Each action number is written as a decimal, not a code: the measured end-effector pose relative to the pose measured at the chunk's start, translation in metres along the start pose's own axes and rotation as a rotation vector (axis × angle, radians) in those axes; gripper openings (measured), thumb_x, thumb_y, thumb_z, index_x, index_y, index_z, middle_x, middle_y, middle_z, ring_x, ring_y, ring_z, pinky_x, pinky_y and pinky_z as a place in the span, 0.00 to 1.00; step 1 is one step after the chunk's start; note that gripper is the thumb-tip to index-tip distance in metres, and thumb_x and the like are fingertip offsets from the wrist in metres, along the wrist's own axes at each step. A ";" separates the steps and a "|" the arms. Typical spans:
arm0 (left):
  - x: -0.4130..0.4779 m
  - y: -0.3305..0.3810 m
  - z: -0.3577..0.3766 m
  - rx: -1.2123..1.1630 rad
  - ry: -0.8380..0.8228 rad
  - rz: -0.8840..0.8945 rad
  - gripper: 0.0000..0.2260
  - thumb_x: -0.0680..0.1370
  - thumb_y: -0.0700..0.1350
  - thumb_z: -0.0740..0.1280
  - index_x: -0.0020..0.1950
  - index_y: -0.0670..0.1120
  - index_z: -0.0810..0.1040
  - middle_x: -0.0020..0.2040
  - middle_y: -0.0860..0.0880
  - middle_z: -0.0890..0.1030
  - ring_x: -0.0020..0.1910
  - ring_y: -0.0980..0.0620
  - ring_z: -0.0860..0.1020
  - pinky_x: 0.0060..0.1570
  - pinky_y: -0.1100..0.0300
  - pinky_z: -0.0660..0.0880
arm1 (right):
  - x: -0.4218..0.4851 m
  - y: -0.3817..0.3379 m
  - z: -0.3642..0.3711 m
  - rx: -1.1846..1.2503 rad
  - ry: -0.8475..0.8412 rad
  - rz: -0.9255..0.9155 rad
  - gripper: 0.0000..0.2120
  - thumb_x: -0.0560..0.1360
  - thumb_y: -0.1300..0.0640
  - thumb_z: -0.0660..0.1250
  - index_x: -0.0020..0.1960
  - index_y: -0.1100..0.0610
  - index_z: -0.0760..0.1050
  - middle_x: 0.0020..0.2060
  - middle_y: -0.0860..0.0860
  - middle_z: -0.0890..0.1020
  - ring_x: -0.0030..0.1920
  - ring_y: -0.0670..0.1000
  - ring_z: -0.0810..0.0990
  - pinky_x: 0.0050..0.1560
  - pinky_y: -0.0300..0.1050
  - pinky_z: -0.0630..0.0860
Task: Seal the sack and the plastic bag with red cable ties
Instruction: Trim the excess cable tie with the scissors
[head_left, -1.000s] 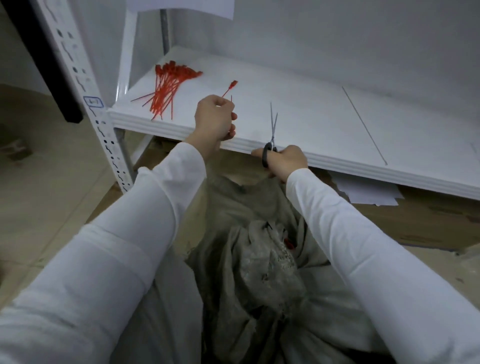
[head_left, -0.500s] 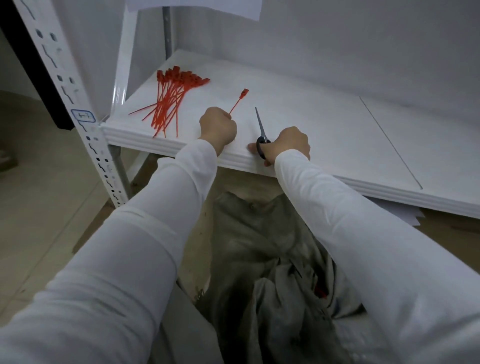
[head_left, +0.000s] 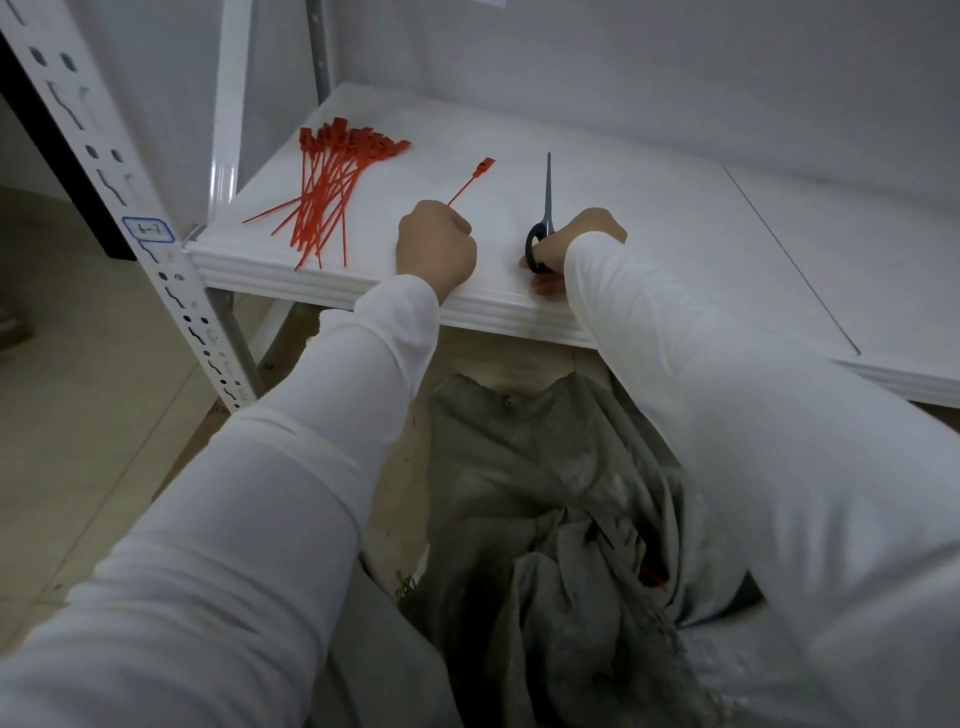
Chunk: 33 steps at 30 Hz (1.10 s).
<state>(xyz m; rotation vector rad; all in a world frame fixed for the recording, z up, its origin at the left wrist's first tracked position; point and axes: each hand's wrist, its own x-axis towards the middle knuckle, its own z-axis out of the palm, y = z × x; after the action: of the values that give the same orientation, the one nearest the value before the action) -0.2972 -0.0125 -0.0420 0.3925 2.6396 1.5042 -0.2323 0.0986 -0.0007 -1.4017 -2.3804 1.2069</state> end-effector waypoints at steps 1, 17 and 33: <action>0.000 0.000 0.000 -0.001 0.001 0.006 0.14 0.77 0.35 0.63 0.59 0.43 0.81 0.60 0.46 0.80 0.59 0.48 0.77 0.55 0.65 0.69 | 0.001 0.000 0.000 0.028 0.007 0.008 0.11 0.70 0.58 0.75 0.46 0.61 0.75 0.39 0.57 0.84 0.17 0.52 0.77 0.17 0.37 0.71; -0.004 0.010 0.005 0.023 -0.023 0.110 0.06 0.73 0.43 0.73 0.46 0.43 0.85 0.38 0.50 0.79 0.36 0.56 0.76 0.39 0.65 0.71 | -0.004 0.006 0.018 -0.024 0.137 -0.161 0.23 0.64 0.47 0.79 0.35 0.55 0.65 0.39 0.50 0.75 0.35 0.48 0.75 0.28 0.37 0.68; -0.061 0.034 0.000 0.119 -0.189 0.226 0.10 0.74 0.41 0.71 0.55 0.42 0.83 0.54 0.47 0.83 0.50 0.51 0.78 0.49 0.64 0.71 | -0.073 0.103 -0.023 0.111 0.060 -0.295 0.11 0.71 0.63 0.72 0.53 0.56 0.83 0.48 0.48 0.81 0.48 0.46 0.78 0.59 0.37 0.73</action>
<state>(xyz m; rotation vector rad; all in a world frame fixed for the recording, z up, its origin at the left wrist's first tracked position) -0.2323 -0.0116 -0.0165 0.8243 2.6114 1.2917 -0.1101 0.0800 -0.0368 -0.9959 -2.3355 1.1775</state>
